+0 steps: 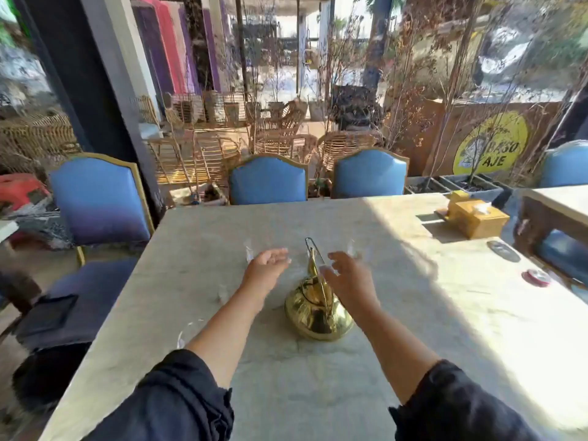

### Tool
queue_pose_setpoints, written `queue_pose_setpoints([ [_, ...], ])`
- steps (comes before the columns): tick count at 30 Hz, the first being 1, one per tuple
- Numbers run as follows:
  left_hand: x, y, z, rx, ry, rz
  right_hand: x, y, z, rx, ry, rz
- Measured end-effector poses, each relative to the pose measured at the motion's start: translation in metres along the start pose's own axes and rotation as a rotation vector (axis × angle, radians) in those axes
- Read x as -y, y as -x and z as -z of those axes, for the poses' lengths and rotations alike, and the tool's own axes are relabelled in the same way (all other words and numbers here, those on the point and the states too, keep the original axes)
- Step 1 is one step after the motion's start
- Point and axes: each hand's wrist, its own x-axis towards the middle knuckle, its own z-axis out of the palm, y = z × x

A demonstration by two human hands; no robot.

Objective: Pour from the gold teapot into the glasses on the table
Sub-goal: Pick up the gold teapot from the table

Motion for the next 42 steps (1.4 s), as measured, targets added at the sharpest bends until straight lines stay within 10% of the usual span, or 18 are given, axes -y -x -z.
queue_pose_setpoints([
  [20, 0.096, -0.018, -0.061, 0.096, -0.121, 0.187, -0.061, 0.005, -0.025, -0.060, -0.139, -0.100],
  [42, 0.026, -0.056, -0.106, 0.462, 0.076, 0.124, -0.046, -0.066, 0.035, -0.284, -0.304, -0.126],
])
